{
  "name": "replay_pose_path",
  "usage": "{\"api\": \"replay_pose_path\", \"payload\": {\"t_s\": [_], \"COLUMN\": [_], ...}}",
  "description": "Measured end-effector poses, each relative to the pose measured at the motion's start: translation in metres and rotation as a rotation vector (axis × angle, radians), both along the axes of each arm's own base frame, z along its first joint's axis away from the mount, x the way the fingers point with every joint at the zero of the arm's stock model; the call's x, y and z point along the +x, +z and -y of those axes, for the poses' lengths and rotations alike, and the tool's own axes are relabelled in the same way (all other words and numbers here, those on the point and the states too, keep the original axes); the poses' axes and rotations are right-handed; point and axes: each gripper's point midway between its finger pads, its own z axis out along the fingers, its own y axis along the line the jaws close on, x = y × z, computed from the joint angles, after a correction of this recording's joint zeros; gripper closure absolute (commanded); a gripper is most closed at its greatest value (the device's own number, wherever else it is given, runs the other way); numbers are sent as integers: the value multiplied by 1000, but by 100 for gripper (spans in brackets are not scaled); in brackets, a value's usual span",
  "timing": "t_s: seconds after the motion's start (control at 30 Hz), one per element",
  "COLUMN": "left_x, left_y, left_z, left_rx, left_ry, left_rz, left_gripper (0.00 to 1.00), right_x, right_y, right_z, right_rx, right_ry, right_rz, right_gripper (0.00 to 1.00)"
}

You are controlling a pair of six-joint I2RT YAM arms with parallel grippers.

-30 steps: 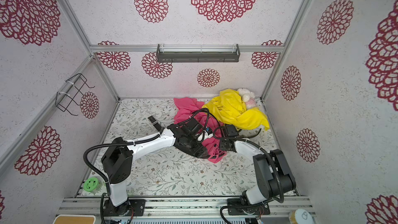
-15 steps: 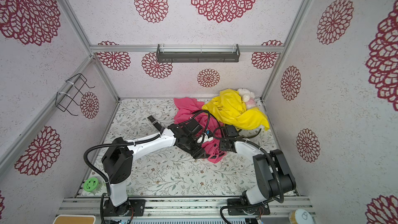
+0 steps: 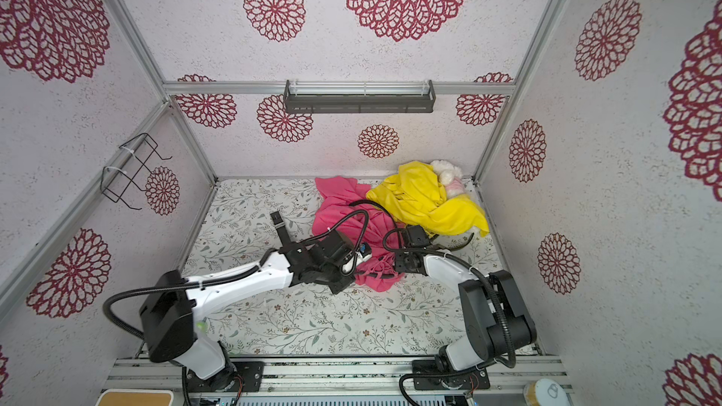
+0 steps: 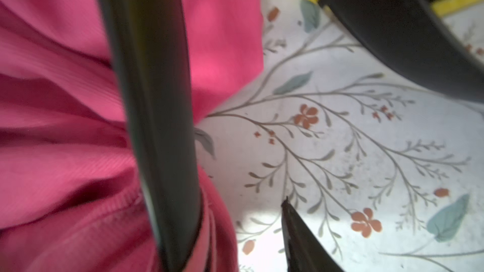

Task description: Remove the belt from the trousers

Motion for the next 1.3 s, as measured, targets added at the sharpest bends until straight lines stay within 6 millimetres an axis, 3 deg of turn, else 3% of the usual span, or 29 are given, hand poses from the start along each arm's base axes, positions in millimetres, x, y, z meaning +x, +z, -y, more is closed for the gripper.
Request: {"api": "replay_pose_path", "payload": {"t_s": [0.2, 0.3, 0.43, 0.6, 0.7, 0.77, 0.9, 1.13, 1.3], "left_x": [2, 18, 36, 49, 55, 56, 55, 60, 59], "left_y": [32, 53, 95, 127, 146, 159, 183, 215, 243], "left_z": [-72, -119, -181, -252, -301, -323, -357, -369, -399], "left_rx": [36, 35, -11, 10, 56, 69, 57, 18, 7], "left_ry": [125, 255, 432, 641, 806, 878, 994, 1031, 1135], "left_rz": [141, 201, 315, 421, 487, 519, 568, 622, 693], "left_gripper": [100, 100, 100, 100, 100, 100, 100, 100, 100], "right_x": [15, 16, 17, 9, -1, -6, -9, -7, -7], "right_y": [16, 14, 13, 3, -8, -14, -17, -16, -17], "right_z": [10, 30, 47, 52, 70, 81, 90, 87, 107], "right_rx": [-12, -24, -22, -24, -65, -77, -76, -58, -58], "right_ry": [-10, -54, -95, -103, -147, -175, -199, -193, -248], "right_rz": [31, 14, 1, -20, -51, -71, -82, -78, -82], "right_gripper": [48, 48, 48, 47, 47, 47, 47, 47, 47]}}
